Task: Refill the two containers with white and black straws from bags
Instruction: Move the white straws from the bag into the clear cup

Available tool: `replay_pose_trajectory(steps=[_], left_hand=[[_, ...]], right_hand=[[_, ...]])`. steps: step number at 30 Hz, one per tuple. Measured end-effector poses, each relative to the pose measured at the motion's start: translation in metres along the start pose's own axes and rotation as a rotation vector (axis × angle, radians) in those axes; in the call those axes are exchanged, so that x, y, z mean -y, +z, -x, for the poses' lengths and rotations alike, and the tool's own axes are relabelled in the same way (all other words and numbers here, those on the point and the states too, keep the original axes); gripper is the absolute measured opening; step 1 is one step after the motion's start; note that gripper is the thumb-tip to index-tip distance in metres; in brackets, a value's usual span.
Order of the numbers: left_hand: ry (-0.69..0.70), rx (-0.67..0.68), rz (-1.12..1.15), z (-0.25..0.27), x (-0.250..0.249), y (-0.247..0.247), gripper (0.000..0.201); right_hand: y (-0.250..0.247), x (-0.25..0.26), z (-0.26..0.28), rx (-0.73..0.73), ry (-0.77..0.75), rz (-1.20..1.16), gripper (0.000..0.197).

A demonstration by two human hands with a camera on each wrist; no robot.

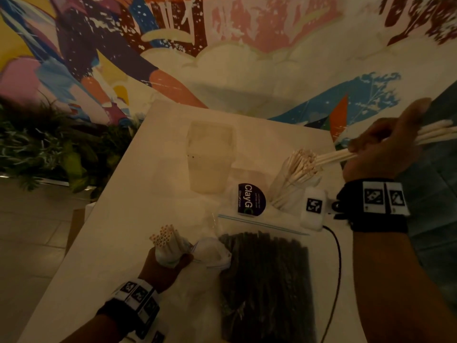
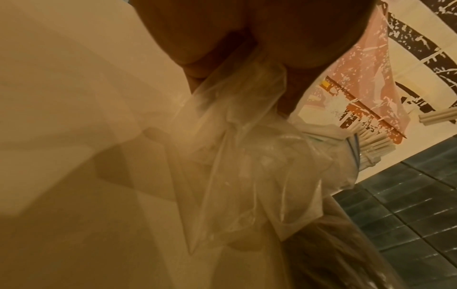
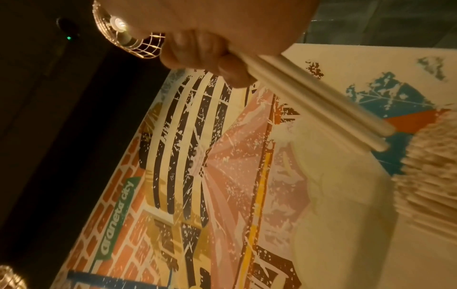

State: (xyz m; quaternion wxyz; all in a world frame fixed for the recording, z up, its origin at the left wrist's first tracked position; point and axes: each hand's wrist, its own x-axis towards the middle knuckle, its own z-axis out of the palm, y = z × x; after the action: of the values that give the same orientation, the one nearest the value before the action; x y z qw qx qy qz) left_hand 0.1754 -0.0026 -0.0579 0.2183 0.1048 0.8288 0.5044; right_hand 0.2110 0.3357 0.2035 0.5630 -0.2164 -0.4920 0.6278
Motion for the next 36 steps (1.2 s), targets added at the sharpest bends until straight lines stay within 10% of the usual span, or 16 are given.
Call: replay_pose_trajectory(steps=[9, 36], left_hand=[[0.057, 0.015, 0.052, 0.007, -0.013, -0.003, 0.032], [0.107, 0.010, 0.065, 0.007, -0.007, -0.002, 0.049]], right_hand=[[0.008, -0.054, -0.015, -0.107, 0.210, 0.020, 0.050], [0.013, -0.071, -0.021, 0.217, 0.018, 0.332, 0.045]])
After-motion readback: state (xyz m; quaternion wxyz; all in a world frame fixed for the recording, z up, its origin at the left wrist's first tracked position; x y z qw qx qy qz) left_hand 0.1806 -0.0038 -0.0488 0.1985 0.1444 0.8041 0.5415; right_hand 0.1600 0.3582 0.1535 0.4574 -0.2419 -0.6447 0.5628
